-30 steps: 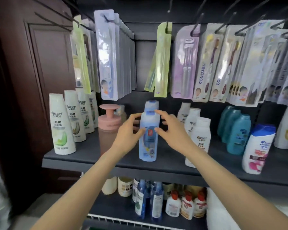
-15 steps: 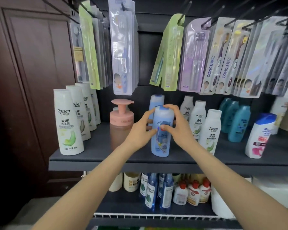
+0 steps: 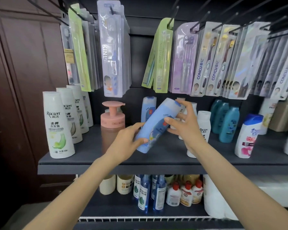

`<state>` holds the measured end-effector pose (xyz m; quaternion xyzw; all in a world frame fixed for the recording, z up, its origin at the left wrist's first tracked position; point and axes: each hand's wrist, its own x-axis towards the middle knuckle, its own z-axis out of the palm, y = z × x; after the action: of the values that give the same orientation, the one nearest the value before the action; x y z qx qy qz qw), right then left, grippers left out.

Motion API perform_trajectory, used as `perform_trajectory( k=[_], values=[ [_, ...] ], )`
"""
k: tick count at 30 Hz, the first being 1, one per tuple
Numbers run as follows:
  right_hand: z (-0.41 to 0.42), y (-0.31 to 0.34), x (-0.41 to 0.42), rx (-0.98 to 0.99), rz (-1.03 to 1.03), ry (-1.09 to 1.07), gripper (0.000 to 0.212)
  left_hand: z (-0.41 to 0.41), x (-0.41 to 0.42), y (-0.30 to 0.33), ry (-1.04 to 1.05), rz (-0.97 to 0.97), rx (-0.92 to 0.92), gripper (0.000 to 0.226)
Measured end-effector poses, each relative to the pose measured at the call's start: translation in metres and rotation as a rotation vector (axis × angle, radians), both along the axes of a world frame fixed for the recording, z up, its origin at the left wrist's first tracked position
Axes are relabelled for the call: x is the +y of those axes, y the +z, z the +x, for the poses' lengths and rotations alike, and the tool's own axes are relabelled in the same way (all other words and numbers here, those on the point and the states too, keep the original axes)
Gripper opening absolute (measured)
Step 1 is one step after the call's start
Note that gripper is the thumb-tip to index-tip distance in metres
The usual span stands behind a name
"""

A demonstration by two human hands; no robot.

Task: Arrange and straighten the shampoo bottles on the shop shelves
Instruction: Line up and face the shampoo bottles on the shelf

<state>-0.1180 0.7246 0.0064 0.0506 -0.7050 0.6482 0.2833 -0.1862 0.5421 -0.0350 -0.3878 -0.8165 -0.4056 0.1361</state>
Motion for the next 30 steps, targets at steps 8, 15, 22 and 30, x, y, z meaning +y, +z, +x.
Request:
perform_trajectory(
  k=[8,15,22,30],
  values=[
    [0.001,-0.008,-0.002,-0.183,-0.412,0.075,0.049,0.025,0.003,0.006,0.273,-0.156,0.601,0.057],
    [0.001,-0.011,0.003,-0.075,-0.543,0.176,0.049,0.024,-0.009,0.003,0.264,-0.208,0.511,0.066],
    [0.005,-0.017,0.015,-0.027,-0.578,0.315,0.055,0.027,-0.018,0.003,0.149,-0.257,0.387,0.078],
    [0.008,-0.023,0.026,-0.015,-0.608,0.431,0.055,0.026,-0.022,-0.004,0.221,-0.148,0.659,0.077]
  ],
)
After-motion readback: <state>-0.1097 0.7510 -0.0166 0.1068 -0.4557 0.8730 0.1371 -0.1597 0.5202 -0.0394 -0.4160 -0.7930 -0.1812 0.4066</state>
